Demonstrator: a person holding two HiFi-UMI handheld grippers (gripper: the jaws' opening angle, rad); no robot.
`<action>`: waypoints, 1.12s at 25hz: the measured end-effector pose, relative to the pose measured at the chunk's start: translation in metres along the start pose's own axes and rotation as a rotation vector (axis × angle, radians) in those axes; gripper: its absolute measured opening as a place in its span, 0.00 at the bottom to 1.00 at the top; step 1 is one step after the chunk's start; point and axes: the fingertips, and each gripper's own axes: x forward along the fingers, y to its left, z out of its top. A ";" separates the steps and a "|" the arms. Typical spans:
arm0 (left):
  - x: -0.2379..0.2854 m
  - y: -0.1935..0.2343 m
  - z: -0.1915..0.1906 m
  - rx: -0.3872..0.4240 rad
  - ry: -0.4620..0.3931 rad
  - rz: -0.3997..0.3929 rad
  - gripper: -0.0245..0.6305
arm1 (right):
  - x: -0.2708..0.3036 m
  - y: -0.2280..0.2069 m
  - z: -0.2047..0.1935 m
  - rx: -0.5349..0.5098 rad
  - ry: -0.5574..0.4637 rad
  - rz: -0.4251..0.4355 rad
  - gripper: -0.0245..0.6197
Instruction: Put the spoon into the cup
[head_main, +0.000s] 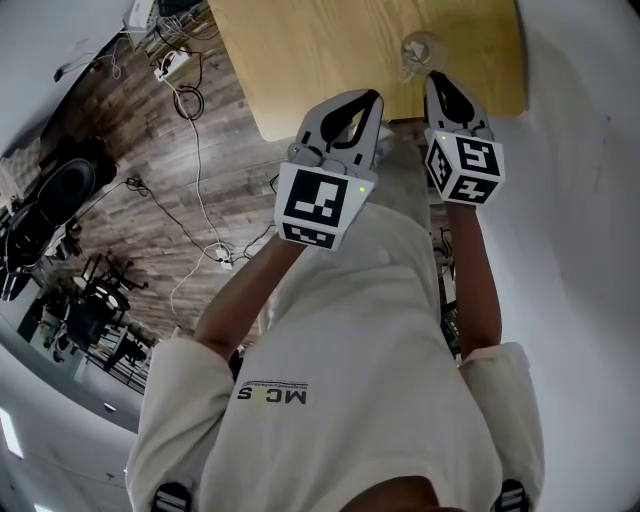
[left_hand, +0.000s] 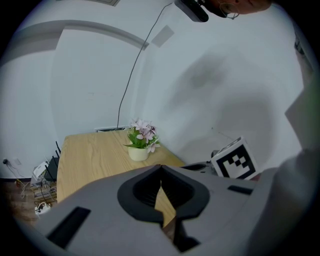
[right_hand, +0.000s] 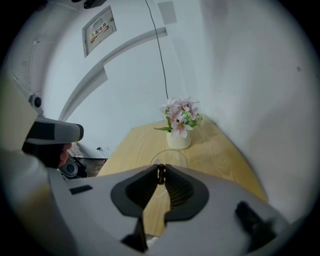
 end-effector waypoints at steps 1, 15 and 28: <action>-0.001 -0.002 0.000 0.001 -0.001 0.002 0.06 | -0.001 -0.001 -0.001 -0.003 0.005 0.001 0.12; -0.010 -0.021 -0.001 0.030 -0.029 -0.004 0.06 | -0.018 0.002 -0.018 -0.058 0.039 0.002 0.25; -0.037 -0.032 0.010 0.061 -0.076 -0.008 0.06 | -0.071 0.009 0.009 -0.049 -0.122 -0.014 0.22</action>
